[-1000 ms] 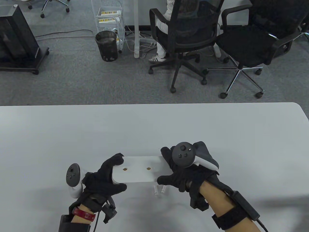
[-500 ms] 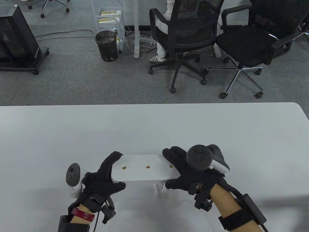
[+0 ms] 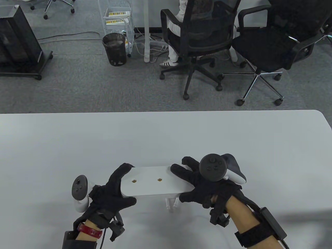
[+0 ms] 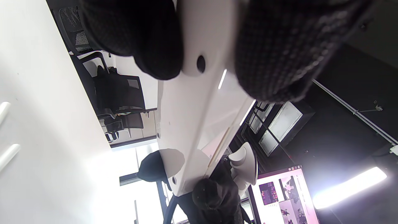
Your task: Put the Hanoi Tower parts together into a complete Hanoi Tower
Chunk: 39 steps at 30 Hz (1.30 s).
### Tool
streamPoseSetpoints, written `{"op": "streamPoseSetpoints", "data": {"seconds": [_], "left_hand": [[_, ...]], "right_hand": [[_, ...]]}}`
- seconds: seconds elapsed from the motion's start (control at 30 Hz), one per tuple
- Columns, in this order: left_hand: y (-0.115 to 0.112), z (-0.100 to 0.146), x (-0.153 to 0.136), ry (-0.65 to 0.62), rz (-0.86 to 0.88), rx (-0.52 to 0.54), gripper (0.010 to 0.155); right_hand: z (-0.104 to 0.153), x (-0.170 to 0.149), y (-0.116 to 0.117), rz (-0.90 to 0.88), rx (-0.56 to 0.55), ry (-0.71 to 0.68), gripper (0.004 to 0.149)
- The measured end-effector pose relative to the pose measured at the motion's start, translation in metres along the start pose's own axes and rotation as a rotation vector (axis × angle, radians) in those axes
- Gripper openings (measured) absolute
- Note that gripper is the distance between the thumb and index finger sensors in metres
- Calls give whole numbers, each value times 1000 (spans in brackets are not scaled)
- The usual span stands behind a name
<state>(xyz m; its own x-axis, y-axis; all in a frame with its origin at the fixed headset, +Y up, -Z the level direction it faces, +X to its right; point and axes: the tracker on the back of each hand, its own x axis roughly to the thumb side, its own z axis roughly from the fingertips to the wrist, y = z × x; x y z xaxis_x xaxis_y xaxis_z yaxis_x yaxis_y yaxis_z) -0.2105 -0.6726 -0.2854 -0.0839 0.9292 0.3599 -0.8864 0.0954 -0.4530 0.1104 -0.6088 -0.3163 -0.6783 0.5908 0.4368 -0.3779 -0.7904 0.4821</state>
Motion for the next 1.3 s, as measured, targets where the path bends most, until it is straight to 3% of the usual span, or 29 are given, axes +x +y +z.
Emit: {"op": "streamPoseSetpoints", "data": {"seconds": [0.2, 0.37, 0.43, 0.47, 0.67, 0.77, 0.93, 1.13, 1.3], "left_hand": [[1, 1, 5, -33, -3, 87, 90], [-2, 0, 3, -17, -18, 46, 85], [-4, -1, 7, -12, -76, 27, 86], [-4, -2, 8, -11, -83, 22, 86], [-2, -2, 7, -36, 22, 66, 85], [-4, -2, 15, -38, -71, 65, 85], [6, 5, 17, -43, -130, 168, 84], [16, 10, 5, 6, -233, 331, 83], [18, 7, -8, 54, -291, 369, 83]], "right_hand": [[1, -1, -2, -47, -66, -40, 85], [2, -6, -1, -21, -22, -34, 85], [5, -7, 4, 78, -84, -45, 86], [6, -8, 4, 80, -63, -38, 86], [13, -10, 3, -212, -124, -57, 92], [14, -6, 0, -28, -181, -53, 96], [31, -14, -8, -23, -267, 7, 102], [67, -16, -9, 343, -339, 136, 100], [95, -21, 0, 547, -420, 257, 96]]}}
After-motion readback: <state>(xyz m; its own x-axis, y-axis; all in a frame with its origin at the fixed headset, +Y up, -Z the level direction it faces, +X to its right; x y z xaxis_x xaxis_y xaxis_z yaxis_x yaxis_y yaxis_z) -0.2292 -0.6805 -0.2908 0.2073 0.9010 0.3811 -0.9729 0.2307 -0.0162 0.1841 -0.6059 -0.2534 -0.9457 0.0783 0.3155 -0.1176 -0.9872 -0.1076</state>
